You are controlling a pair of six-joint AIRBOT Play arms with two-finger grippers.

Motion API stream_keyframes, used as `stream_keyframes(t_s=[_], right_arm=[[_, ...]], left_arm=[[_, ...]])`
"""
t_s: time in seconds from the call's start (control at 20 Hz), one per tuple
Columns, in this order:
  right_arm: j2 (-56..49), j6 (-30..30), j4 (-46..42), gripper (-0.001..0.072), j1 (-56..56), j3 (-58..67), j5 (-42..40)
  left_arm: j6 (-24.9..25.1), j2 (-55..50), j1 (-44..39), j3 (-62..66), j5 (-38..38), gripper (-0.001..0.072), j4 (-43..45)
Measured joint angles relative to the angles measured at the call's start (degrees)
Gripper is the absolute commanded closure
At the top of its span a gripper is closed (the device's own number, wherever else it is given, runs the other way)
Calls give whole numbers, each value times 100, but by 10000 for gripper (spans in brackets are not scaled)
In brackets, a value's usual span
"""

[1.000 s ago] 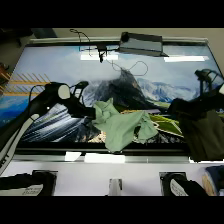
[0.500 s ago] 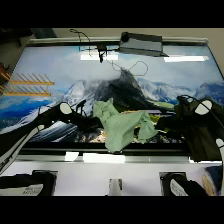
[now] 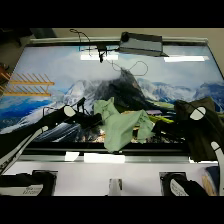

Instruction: Fold the shirts.

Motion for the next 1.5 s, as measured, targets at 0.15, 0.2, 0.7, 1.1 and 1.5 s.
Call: stream_keyframes(t_s=[0.15,0.2,0.7,1.1,1.5], right_arm=[[-173,-129,356,80,-2,-356,-417],[-275,-164,520,82,0,-437,-584],[-1073,-509,1742,687,251,-361,-1749],[909,-1204,-63,687,289,2636,-1231],[2651,-350,-636,687,295,3679,-81]], left_arm=[[118,133,4,33,52,667,-44],[146,177,2,39,57,667,-61],[588,802,42,203,46,668,-92],[1427,2594,1368,2258,-197,668,273],[1290,4041,2103,3226,-396,668,293]])
